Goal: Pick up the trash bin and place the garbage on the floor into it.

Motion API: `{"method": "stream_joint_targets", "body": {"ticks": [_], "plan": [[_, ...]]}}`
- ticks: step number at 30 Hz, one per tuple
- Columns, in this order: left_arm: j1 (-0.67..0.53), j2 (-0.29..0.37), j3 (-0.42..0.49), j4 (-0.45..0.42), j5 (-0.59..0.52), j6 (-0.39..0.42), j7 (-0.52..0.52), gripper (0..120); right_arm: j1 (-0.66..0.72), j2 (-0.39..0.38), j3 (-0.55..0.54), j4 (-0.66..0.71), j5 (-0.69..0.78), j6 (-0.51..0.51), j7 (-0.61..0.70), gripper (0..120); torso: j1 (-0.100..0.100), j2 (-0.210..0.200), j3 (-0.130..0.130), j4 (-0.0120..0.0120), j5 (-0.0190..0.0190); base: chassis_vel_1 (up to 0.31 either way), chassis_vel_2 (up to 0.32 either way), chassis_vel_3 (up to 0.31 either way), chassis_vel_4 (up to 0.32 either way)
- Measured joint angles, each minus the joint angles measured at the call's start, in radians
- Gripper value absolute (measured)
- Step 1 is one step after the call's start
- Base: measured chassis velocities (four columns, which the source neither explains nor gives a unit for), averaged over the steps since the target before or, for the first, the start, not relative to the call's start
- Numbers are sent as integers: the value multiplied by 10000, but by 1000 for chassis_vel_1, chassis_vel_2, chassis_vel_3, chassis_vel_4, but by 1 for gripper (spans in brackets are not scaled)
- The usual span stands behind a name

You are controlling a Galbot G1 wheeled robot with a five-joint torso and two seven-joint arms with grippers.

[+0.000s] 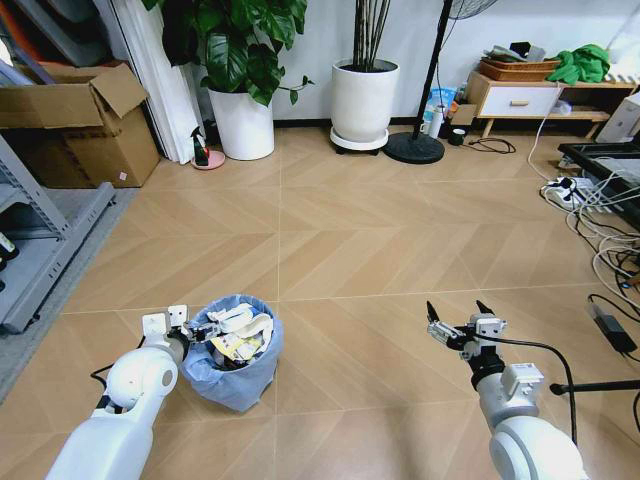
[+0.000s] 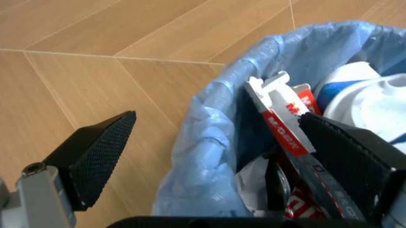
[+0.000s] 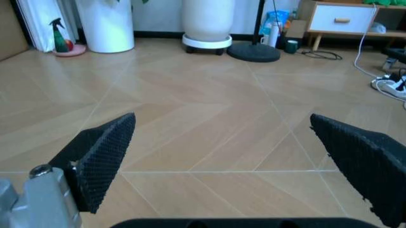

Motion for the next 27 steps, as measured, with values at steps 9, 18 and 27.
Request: {"method": "stream_joint_targets", "body": {"ticks": [9,18,27], "plan": [[36,-68,-370,-338,-331,-87,0,100,132,-53,51,145,183,-68,146,100,0,0,0,0,1,0,0,0,0],[352,-859,-430,-1018,228,-3401,904,100,170,-89,384,896,825,-734,700,100,0,0,0,0,-2,0,0,0,0],[1689,-1440,-262,-2351,1868,-5538,1274,100,-562,134,1109,2103,697,-1151,893,100,0,0,-1,0,3,0,0,0,0]]}}
